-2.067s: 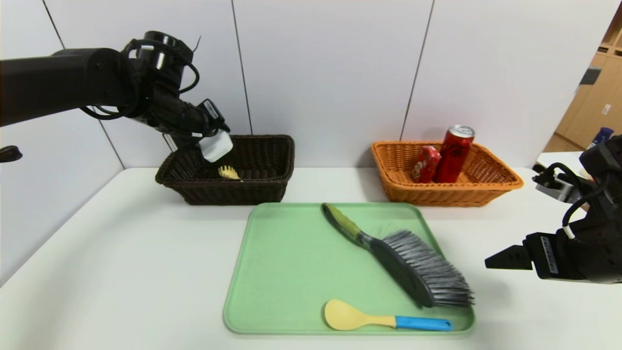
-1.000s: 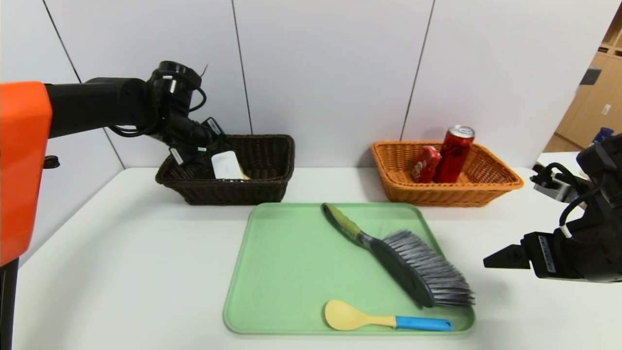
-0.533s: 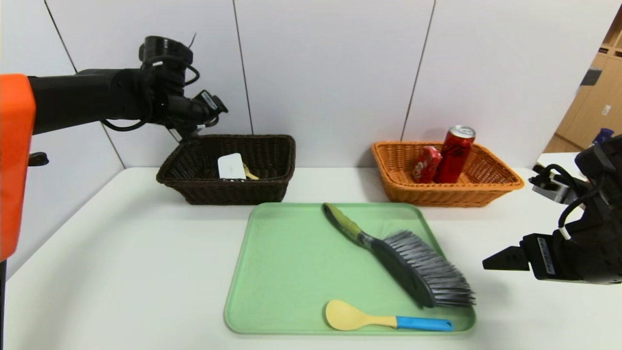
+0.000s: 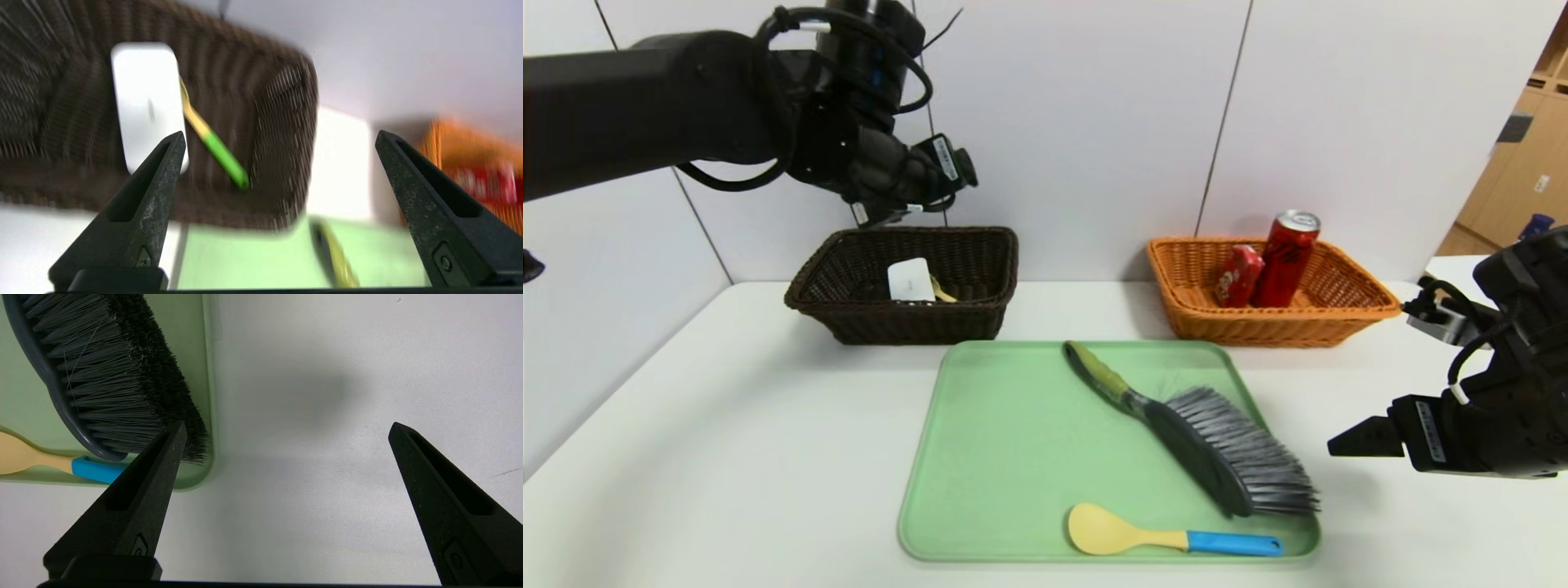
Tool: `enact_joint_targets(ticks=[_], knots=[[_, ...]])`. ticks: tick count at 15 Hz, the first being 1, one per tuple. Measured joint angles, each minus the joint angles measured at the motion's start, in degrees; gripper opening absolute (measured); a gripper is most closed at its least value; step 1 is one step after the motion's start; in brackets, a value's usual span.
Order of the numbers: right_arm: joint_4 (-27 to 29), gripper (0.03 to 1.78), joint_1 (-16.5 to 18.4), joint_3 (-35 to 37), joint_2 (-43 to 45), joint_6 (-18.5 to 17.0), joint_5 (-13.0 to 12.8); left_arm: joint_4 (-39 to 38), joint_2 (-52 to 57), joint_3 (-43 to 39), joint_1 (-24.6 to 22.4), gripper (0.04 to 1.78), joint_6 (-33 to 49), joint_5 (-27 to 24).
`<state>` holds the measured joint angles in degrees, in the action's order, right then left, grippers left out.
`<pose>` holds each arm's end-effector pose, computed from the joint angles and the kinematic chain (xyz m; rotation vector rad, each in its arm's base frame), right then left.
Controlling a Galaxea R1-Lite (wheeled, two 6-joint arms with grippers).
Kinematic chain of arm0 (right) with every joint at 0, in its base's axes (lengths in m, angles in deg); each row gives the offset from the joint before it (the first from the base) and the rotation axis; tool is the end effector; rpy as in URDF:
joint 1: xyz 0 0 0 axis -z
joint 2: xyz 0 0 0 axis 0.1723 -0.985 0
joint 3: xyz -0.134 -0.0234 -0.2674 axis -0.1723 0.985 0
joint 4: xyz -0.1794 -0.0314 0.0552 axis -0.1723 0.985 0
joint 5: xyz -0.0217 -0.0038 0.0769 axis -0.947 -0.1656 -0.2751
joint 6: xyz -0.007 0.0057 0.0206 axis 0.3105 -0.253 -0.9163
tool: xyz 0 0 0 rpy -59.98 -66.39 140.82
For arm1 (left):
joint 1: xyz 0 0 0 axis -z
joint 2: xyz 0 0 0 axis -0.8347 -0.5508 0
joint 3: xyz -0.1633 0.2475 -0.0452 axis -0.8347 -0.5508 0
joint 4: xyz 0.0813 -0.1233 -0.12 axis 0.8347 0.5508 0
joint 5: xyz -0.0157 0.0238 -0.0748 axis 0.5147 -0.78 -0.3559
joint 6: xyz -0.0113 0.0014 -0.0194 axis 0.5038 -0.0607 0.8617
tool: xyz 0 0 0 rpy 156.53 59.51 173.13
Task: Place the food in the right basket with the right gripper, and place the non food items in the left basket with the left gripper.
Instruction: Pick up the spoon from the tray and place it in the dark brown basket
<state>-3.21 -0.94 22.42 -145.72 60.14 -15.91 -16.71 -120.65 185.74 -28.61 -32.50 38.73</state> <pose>0.2005 0.0392 0.1932 0.1278 1.0443 0.0796 0.3316 -0.1691 0.3122 -0.4319 0.5148 -0.0479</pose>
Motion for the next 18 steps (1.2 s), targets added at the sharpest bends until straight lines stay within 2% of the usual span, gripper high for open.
enact_joint_targets(ticks=[3, 7, 11, 14, 18], knots=[[0.02, 1.71, 0.06, 0.44, -0.17, -0.09, 0.02, 8.44, 2.34, -0.02, 4.11, 1.66, -0.34, -3.86], [0.0, 1.71, 0.06, 1.82, -0.06, -0.2, 0.02, 10.91, 3.28, -0.94, 9.5, 1.67, -2.71, -4.33], [-0.07, 1.71, 0.04, 1.87, 0.13, -0.2, -0.06, 10.19, 4.24, -2.01, 13.37, 1.68, -2.76, -8.79], [-0.13, 1.71, 0.0, 1.43, 0.28, -0.22, 0.09, 10.54, 3.99, -4.11, 15.52, 1.69, -2.77, -14.28], [-0.66, 1.71, -0.24, -0.94, 0.85, -0.72, 0.63, 4.0, 3.38, -9.95, 17.85, 1.69, -2.84, -14.62]])
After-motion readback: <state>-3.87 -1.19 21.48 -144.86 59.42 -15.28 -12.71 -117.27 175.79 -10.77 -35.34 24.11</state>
